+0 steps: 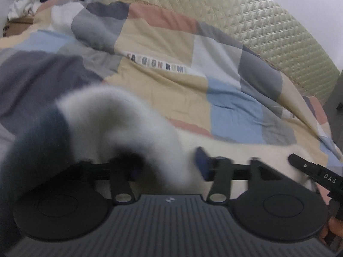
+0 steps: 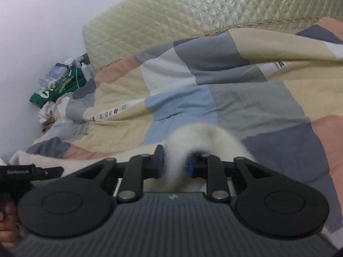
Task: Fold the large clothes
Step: 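Lower the blanket onto the bed and open both grippers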
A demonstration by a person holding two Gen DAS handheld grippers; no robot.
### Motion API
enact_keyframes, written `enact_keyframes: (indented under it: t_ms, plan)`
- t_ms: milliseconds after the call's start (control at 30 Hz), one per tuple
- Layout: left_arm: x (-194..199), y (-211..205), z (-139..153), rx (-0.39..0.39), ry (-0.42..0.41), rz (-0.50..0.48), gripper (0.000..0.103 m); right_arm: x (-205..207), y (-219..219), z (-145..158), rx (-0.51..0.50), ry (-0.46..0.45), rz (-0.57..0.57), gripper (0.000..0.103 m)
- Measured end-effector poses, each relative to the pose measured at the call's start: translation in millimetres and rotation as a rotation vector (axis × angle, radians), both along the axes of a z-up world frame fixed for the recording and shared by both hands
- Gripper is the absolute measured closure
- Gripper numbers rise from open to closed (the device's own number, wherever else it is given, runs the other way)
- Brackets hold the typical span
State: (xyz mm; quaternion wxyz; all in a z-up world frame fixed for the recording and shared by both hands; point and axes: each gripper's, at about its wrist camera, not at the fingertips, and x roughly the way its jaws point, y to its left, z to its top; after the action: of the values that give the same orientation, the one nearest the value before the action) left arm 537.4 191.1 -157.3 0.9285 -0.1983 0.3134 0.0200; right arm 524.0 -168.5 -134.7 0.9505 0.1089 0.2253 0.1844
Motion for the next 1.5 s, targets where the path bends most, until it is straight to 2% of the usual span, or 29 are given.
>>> enact_keyframes:
  t_ms: [33,100,167,333,500,667,800,900,967,1033,1067,1100,1233,1300,1400,1433,1500]
  plan:
    - [-4,0,0,-0.011,0.017,-0.006,0.036,-2,-1,2,0.008,0.012,0.010,0.067]
    - [-24,-2,14,-0.023,0.051,-0.009,0.035,-13,-4,10,0.025,0.042,0.035,0.050]
    - [-65,-7,40,-0.011,0.067,-0.007,0.034,-27,-10,16,0.039,0.066,0.053,0.045]
    - [-158,1,80,0.039,0.075,-0.008,0.031,-95,-40,28,0.015,0.125,0.060,0.045]
    - [-247,18,101,0.060,0.076,0.019,0.030,-176,-70,33,-0.041,0.218,0.079,0.044]
    - [-314,29,114,0.046,0.063,0.091,0.030,-243,-79,42,-0.095,0.238,0.095,0.044]
    - [-353,32,116,0.042,0.085,0.141,0.030,-285,-83,47,-0.072,0.263,0.109,0.044]
    - [-375,31,112,0.058,0.113,0.169,0.029,-308,-83,44,-0.080,0.278,0.122,0.044]
    - [-383,39,105,0.018,0.181,0.232,0.029,-321,-83,41,-0.095,0.284,0.126,0.044]
    - [-394,52,95,-0.059,0.214,0.288,0.029,-330,-81,36,-0.127,0.286,0.123,0.038]
    - [-399,56,90,-0.065,0.222,0.314,0.029,-335,-81,33,-0.140,0.286,0.122,0.029]
    - [-404,60,86,-0.064,0.238,0.343,0.029,-339,-81,27,-0.148,0.289,0.121,0.025]
    - [-410,72,69,-0.104,0.323,0.389,0.029,-344,-79,6,-0.175,0.360,0.147,0.025]
    - [-408,80,60,-0.141,0.363,0.415,0.029,-344,-70,-3,-0.239,0.372,0.162,0.025]
    - [-405,85,50,-0.146,0.395,0.448,0.029,-343,-58,-12,-0.331,0.364,0.180,0.026]
    - [-402,82,47,-0.138,0.403,0.446,0.029,-343,-58,-14,-0.343,0.361,0.182,0.028]
    - [-396,78,44,-0.096,0.421,0.427,0.029,-342,-59,-14,-0.354,0.357,0.168,0.043]
